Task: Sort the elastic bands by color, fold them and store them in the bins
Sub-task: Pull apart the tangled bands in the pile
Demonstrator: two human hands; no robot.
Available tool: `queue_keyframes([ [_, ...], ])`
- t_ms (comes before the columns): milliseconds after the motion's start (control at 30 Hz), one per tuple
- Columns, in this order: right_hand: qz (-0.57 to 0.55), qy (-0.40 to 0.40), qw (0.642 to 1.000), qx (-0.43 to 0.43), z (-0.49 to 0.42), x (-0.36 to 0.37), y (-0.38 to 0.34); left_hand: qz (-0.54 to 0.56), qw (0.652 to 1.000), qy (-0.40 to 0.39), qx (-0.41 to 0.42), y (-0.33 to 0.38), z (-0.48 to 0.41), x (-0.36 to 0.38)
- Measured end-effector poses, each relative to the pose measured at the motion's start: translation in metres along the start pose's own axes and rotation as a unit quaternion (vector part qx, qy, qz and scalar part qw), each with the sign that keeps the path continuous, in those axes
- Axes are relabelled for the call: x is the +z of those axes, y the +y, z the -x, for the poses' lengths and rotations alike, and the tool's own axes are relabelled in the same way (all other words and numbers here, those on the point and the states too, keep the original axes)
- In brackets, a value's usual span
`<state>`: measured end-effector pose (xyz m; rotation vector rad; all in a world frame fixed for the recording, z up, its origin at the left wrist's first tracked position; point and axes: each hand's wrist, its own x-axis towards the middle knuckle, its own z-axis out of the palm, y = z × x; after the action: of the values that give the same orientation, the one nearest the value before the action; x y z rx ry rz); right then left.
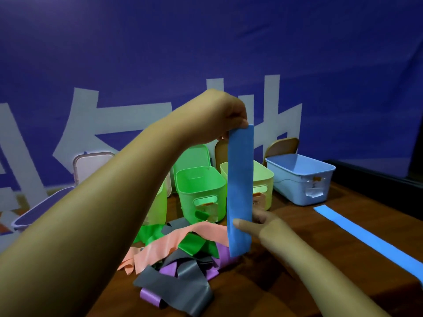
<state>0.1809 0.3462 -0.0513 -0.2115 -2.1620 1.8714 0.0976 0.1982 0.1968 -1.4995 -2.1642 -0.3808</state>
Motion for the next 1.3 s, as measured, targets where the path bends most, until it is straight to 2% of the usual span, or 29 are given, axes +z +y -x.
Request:
queue_keyframes([
  [100, 0.034, -0.014, 0.999, 0.028, 0.006, -0.011, 0.011, -0.031, 1.0, 0.003, 0.004, 0.005, -0.015, 0.005],
  [333, 0.16, -0.042, 0.986, 0.031, 0.026, -0.055, 0.022, -0.074, 0.997, 0.035, -0.001, 0.004, -0.053, 0.04],
  [633, 0.186, 0.03, 0.981, 0.054, 0.069, -0.156, 0.035, 0.019, 0.993, 0.043, -0.11, 0.014, -0.115, 0.148],
  [800, 0.208, 0.085, 0.971, 0.081, 0.091, -0.222, 0.055, 0.016, 0.993, -0.007, -0.116, 0.044, -0.147, 0.22],
  [967, 0.218, 0.135, 0.962, 0.09, 0.116, -0.275, 0.07, 0.038, 0.992, -0.019, -0.116, 0.065, -0.159, 0.284],
  [1133, 0.207, 0.194, 0.953, 0.105, 0.129, -0.303, 0.087, 0.02, 0.989, -0.098, -0.109, 0.095, -0.165, 0.338],
  [1233, 0.203, 0.215, 0.949, 0.106, 0.133, -0.311, 0.096, 0.016, 0.969, -0.218, -0.115, 0.108, -0.179, 0.38],
  [1300, 0.198, 0.219, 0.949, 0.105, 0.136, -0.314, 0.101, 0.015, 0.965, -0.226, -0.133, 0.112, -0.175, 0.405],
])
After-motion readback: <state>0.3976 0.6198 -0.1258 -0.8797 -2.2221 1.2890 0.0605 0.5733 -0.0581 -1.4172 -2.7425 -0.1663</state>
